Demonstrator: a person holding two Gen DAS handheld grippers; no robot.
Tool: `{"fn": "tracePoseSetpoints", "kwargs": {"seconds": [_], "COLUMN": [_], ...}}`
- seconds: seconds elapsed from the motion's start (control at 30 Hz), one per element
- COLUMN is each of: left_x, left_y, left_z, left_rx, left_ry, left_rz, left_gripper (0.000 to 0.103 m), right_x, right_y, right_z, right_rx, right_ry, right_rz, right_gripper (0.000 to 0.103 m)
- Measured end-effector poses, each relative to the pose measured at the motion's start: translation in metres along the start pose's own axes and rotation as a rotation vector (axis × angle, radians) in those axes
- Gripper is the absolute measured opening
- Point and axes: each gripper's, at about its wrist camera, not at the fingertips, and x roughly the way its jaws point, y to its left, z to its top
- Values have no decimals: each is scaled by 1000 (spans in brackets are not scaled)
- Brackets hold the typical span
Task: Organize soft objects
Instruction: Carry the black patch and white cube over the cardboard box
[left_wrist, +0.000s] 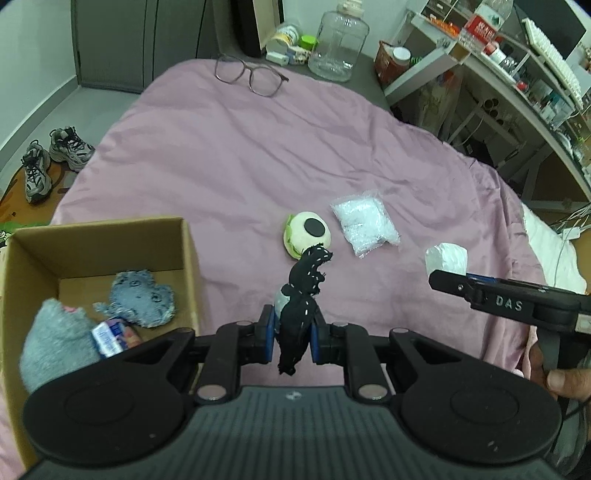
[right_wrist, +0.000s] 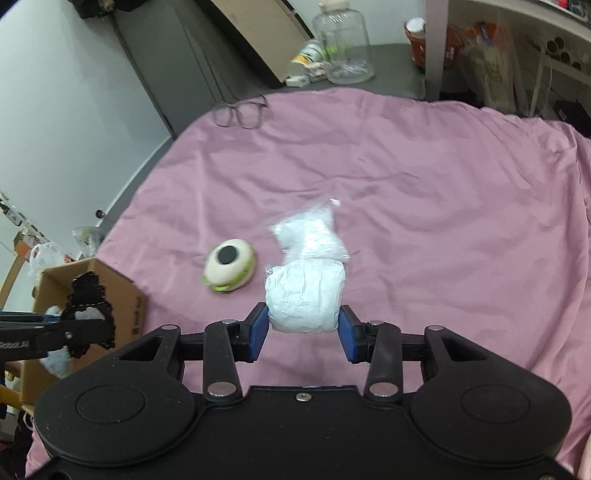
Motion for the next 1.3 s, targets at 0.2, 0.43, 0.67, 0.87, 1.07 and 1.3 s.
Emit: {"fn": "tracePoseSetpoints", "kwargs": {"seconds": [0.2,0.43,0.67,0.87,1.07,1.3], "left_x": [-21,-43,-62,-73,-76,-77], "left_y": [14,35,59,77,95,112], "left_z": [-10,-22,-31,-40,-51,-63], "left_rx": [-11,-29,-55,-72,-95,-115], "left_ry": [-36,-65,-90,-98,-90,-79], "left_rz": [-6,-6,10,20,24,24], "left_gripper": [17,17,17,17,18,18], "right_x": [-21,-34,-39,-44,-44,-42], "right_y": [27,61,95,122,142,165], "right_z": [-7,-12,-17,-20,-25,-29], "right_rx": [-30,-65,-102,-128,-156,-190], "right_ry": [-39,-65,-78,-85,-80,-80], "right_rz": [27,51,79,111,134,161], "right_gripper": [40,40,40,40,40,40]}}
